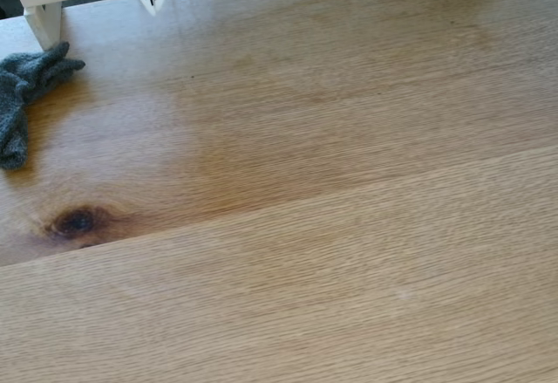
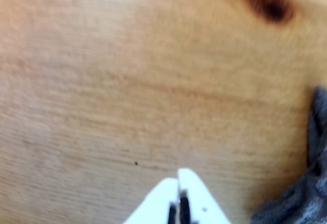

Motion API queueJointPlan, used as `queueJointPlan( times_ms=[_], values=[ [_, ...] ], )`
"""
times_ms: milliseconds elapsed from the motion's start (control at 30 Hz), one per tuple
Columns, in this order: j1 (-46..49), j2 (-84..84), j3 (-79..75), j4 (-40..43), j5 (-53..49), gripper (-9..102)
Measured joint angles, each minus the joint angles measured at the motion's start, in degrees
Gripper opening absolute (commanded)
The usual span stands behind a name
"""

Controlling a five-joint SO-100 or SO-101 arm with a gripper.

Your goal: Clean the area in front of the robot

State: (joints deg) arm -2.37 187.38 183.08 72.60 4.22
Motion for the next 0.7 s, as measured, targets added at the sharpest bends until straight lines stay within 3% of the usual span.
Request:
queueJointPlan(
  times_ms=[700],
  values=[
    [-0.97, 1.67, 3.08, 0.26, -0.35, 0]
  ],
)
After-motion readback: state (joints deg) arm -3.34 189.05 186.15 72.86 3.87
